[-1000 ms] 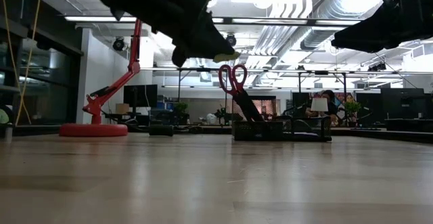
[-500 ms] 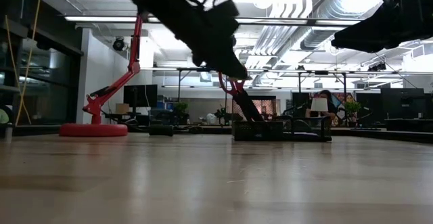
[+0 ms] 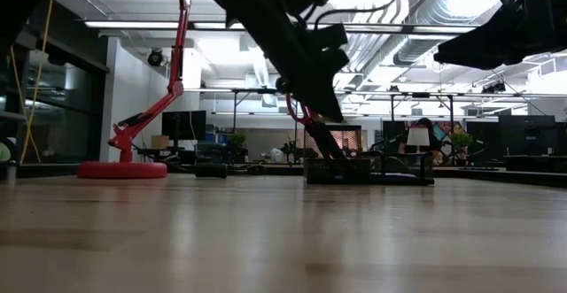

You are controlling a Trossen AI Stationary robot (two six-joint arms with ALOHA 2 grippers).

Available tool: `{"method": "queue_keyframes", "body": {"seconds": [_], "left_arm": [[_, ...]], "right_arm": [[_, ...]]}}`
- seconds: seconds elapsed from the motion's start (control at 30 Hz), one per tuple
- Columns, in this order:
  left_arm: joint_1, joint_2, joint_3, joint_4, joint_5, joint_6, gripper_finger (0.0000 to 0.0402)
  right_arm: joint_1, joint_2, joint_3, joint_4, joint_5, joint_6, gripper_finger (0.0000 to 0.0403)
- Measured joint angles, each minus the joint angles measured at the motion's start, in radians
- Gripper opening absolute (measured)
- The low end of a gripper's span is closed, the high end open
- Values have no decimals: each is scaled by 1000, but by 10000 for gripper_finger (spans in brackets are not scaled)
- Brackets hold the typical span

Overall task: Pick and place office supplies into organizer
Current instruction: Put the light green eraser into the black desk organizer

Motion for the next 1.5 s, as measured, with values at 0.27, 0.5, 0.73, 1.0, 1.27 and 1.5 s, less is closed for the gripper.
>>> {"method": "queue_keyframes", "body": {"seconds": [0.27,0.5,0.73,1.0,1.27,1.5], "left_arm": [[34,33,6,20,5,55,62],[59,55,6,27,29,95,62],[73,56,6,29,47,83,62],[85,56,5,35,86,105,63],[84,56,5,46,102,124,113],[84,66,4,49,120,128,180]], "right_arm": [[0,0,0,-8,0,0,259],[0,0,0,-19,0,0,259],[0,0,0,-35,0,0,259],[0,0,0,-36,0,0,259],[0,0,0,-36,0,0,259],[0,0,0,-36,0,0,259]]}}
